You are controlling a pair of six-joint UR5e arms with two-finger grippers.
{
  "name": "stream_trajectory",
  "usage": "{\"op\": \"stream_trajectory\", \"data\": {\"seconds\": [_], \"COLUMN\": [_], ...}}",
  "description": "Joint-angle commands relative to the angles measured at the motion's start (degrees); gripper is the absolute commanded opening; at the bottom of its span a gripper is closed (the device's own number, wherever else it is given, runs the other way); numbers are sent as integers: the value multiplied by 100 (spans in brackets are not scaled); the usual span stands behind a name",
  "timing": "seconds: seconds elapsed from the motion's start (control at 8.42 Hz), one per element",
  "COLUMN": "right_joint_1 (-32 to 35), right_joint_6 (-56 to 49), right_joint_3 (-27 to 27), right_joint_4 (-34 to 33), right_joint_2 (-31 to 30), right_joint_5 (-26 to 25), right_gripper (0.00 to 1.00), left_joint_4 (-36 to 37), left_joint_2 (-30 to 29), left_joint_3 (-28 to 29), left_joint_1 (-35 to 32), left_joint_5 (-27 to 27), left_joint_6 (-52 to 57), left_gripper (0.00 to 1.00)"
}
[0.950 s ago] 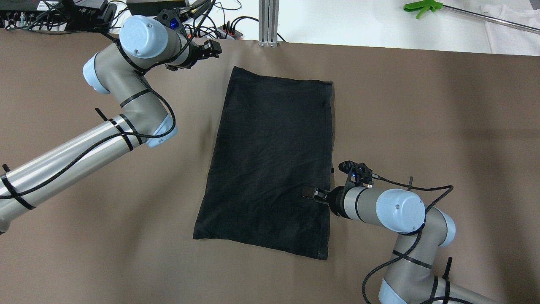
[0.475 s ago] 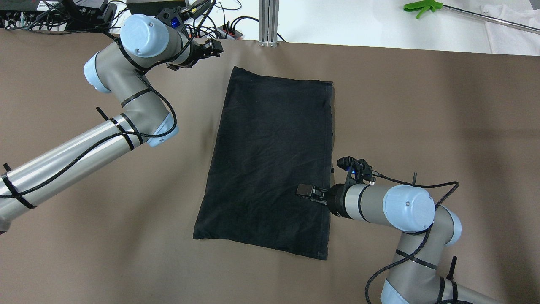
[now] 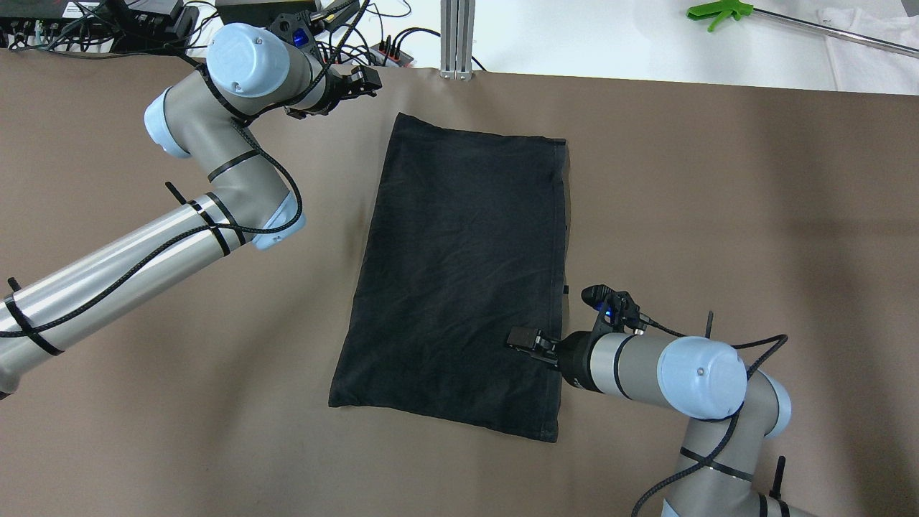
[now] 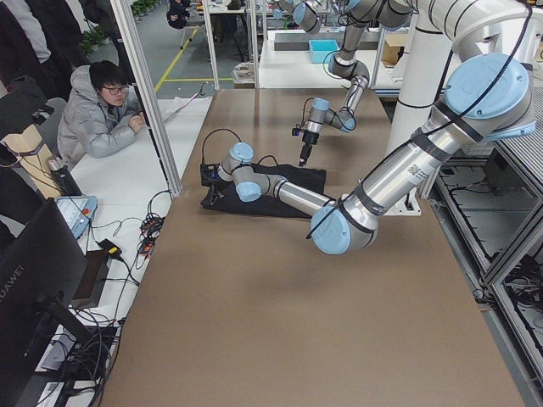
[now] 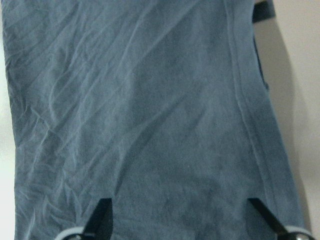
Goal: Fold clothes
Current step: 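Move the right gripper down the edge to the near corner and grasp it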
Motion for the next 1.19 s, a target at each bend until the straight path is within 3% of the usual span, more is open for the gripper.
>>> {"op": "stream_trajectory", "data": {"seconds": [0.0,0.48,0.83,0.95,1.07], "right_joint_1": [-714,-1146,-1235,-1227,-1192], "right_joint_6": [736,747,756,756,956], "right_joint_3": [110,-82,-127,-127,-136], "right_joint_4": [-43,-105,-596,-720,-825], "right_joint_2": [-96,-122,167,325,439], "right_joint_5": [-896,-1363,-1505,-1523,-1532], "right_gripper": [94,95,94,86,50], "left_joint_4": [5,14,14,23,23], "left_joint_2": [-8,-8,-8,-8,-8], "left_joint_3": [-1,-1,16,25,42], "left_joint_1": [10,10,19,19,19], "left_joint_5": [0,0,0,0,0], "left_joint_6": [6,15,50,59,68], "left_gripper": [100,100,100,100,100]}}
